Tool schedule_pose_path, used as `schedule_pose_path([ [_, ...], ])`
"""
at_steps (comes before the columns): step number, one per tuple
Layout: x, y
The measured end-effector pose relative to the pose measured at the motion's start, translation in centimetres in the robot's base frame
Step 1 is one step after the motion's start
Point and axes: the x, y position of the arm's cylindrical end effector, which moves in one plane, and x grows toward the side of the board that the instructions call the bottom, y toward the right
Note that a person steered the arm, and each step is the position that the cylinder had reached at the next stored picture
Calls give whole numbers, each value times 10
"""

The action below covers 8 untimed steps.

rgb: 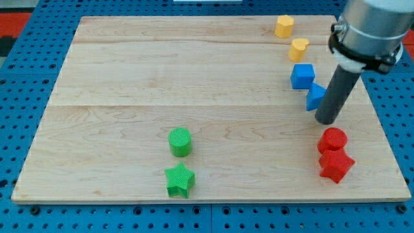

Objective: Push the heart left beside the cube

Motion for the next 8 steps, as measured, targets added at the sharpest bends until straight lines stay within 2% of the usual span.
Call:
schedule_pose_path([
  [1,-18,28],
  [2,-66,97],
  [3,-129,112],
  [4,-180,100],
  [5,-193,63],
  [6,-160,36],
  [7,-155,-28],
  [8,-163,-31],
])
